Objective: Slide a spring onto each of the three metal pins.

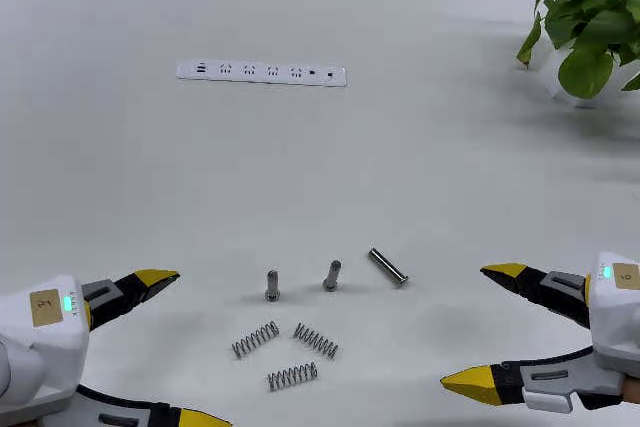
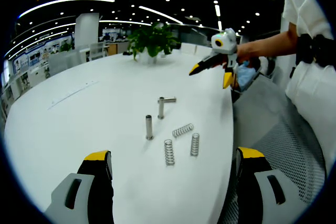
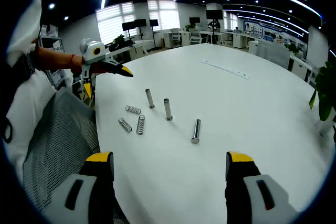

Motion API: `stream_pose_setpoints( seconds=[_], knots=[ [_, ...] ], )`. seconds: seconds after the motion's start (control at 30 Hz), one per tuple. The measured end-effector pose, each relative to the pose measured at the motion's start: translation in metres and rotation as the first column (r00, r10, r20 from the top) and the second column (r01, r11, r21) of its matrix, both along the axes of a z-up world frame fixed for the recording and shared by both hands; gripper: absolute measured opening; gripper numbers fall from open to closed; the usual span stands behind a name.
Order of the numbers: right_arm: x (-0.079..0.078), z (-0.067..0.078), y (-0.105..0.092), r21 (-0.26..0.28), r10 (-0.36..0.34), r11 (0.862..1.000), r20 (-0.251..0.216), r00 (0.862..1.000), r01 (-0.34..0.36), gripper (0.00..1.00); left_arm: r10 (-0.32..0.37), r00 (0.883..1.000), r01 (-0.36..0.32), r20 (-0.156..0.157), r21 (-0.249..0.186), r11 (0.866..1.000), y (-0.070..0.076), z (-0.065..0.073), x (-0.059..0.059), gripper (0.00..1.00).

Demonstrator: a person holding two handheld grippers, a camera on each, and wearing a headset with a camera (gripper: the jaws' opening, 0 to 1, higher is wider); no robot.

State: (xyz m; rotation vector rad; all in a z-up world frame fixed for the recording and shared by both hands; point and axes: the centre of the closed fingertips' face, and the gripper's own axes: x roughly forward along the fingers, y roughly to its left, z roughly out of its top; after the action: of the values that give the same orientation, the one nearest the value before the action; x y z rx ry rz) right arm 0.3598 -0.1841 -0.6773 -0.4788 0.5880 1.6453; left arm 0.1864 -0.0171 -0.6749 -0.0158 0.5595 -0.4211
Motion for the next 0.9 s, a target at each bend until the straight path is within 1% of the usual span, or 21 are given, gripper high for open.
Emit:
stream_pose_setpoints(
  seconds=[0.07,0.17,0.3,0.37,0.5,0.73,0.83,0.9],
  knots=[
    [0.001,0.001,0.001,-0.003,0.003,1.000,0.003,1.000,-0.003,0.89,0.000,1.000,0.000,0.001,-0.002,1.000,0.001,-0.001,0.000,1.00],
    [0.004,0.002,0.004,-0.006,0.006,1.000,0.006,1.000,-0.006,0.88,0.000,1.000,0.000,0.003,-0.005,1.000,-0.002,0.002,0.002,1.00],
    [0.005,0.006,0.009,-0.005,0.012,1.000,0.009,1.000,-0.012,0.88,-0.002,1.000,0.002,0.005,-0.008,1.000,-0.004,0.004,0.003,1.00],
    [0.006,0.007,0.012,-0.002,0.016,1.000,0.010,1.000,-0.016,0.87,-0.002,1.000,0.002,0.006,-0.008,1.000,-0.001,0.002,0.002,1.00],
    [0.008,0.007,0.017,-0.003,0.024,1.000,0.013,1.000,-0.024,0.87,0.001,1.000,-0.001,0.005,-0.009,1.000,0.000,0.002,0.002,1.00],
    [0.013,0.012,0.032,-0.003,0.035,0.999,0.022,0.999,-0.035,0.83,-0.001,1.000,0.001,0.008,-0.005,1.000,0.001,0.002,0.003,1.00],
    [0.019,0.012,0.039,-0.009,0.035,0.999,0.029,0.999,-0.035,0.80,0.000,1.000,0.000,0.011,-0.007,1.000,0.001,0.002,0.004,1.00],
    [0.019,0.015,0.045,-0.012,0.036,0.999,0.030,0.999,-0.036,0.78,0.001,1.000,-0.001,0.013,-0.009,1.000,0.003,0.001,0.004,1.00]
  ],
)
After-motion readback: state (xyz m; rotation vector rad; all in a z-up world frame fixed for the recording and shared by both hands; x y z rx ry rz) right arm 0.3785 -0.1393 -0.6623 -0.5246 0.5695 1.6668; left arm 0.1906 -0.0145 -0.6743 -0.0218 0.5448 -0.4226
